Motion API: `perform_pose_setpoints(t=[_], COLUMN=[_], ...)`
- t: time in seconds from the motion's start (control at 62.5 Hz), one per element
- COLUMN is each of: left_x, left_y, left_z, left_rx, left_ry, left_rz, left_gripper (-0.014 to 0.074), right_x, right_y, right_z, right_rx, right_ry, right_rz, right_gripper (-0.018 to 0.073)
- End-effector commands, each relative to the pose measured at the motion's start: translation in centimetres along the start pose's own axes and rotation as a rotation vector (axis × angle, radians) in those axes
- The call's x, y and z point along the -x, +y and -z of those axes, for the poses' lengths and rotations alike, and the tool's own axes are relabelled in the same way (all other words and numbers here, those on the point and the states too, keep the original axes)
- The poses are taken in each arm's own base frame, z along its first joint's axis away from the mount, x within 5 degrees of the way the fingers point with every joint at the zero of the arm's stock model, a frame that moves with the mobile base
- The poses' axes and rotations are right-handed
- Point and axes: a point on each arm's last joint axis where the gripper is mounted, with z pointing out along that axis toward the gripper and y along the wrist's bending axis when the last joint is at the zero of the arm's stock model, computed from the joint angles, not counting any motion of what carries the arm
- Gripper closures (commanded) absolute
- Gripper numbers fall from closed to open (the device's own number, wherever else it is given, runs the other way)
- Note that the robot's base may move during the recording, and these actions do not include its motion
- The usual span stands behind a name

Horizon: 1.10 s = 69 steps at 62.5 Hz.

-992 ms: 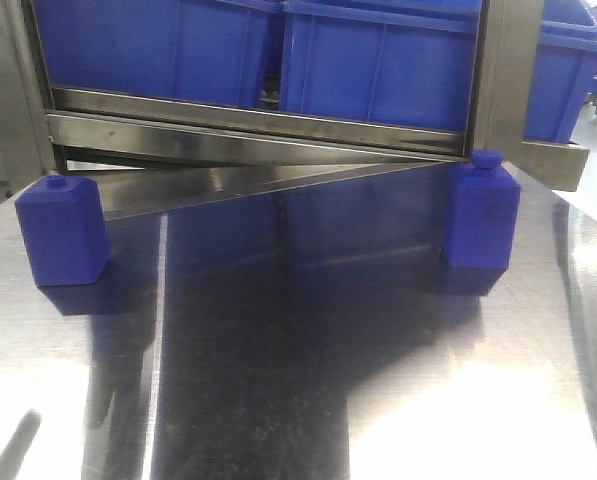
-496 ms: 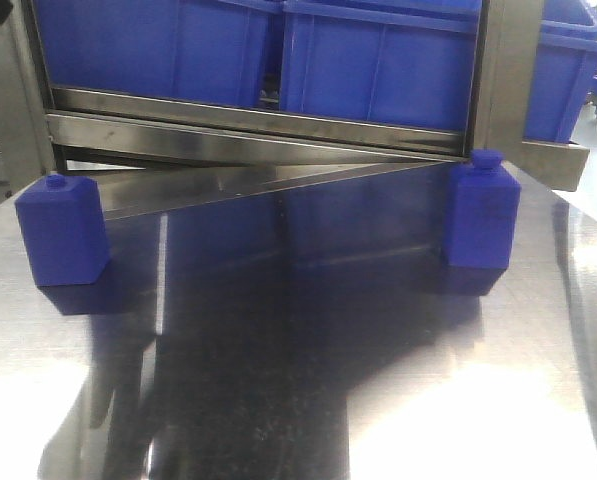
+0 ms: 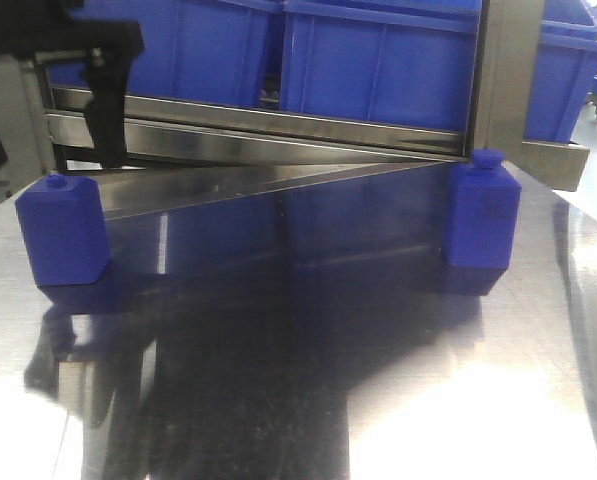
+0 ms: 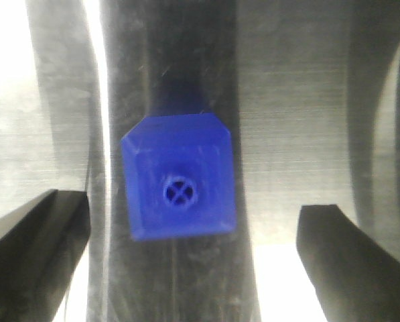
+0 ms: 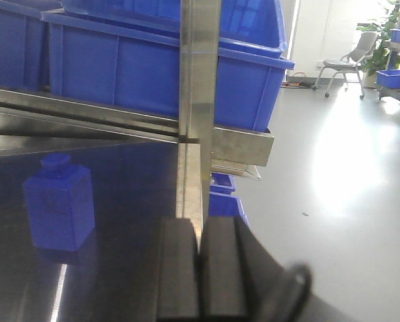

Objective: Pick and sort blue part to right shelf
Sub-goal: 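Lower left gripper onto the blue block nearest it and grasp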

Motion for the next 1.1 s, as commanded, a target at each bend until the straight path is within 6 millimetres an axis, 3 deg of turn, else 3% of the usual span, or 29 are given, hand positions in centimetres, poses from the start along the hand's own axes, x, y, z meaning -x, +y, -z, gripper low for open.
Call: perform_pose_setpoints(t=[0.0, 0.208, 0.384, 0.496, 0.768, 1.088], left_x=[0.6, 1.1, 1.2, 1.2, 1.2, 2.4], left_y=[-0.3, -0.1, -0.2, -0.2, -0.2, -0.6], left_z=[0.6, -2.7, -3.5, -3.5, -3.5, -0.7], left_rx=[-0.009, 0.031, 0.037, 0.037, 0.037, 0.021], left_ry=[-0.039, 0.054, 0.074, 0.073, 0.072, 0.031], left_rz=[0.007, 0.014, 0.015, 0.015, 0.015, 0.007], left_gripper=[-0.0063, -0.0063, -0.0061, -0.0002, 0.0256, 0.0275], right_x=[1.7, 1.7, 1.7, 1.7, 1.7, 1.7], right_y=[0.0, 0.0, 0.0, 0.0, 0.0, 0.0], right_z=[0.3, 0.3, 0.3, 0.3, 0.3, 0.3], right_rx=[-0.002, -0.002, -0.002, -0.002, -0.002, -0.002], right_ry=[-0.135, -0.135, -0.135, -0.135, -0.135, -0.135], right_rz=[0.005, 0.005, 0.005, 0.005, 0.005, 0.005], right_gripper=[0.0522, 0.0522, 0.0522, 0.0522, 0.0522, 0.0522])
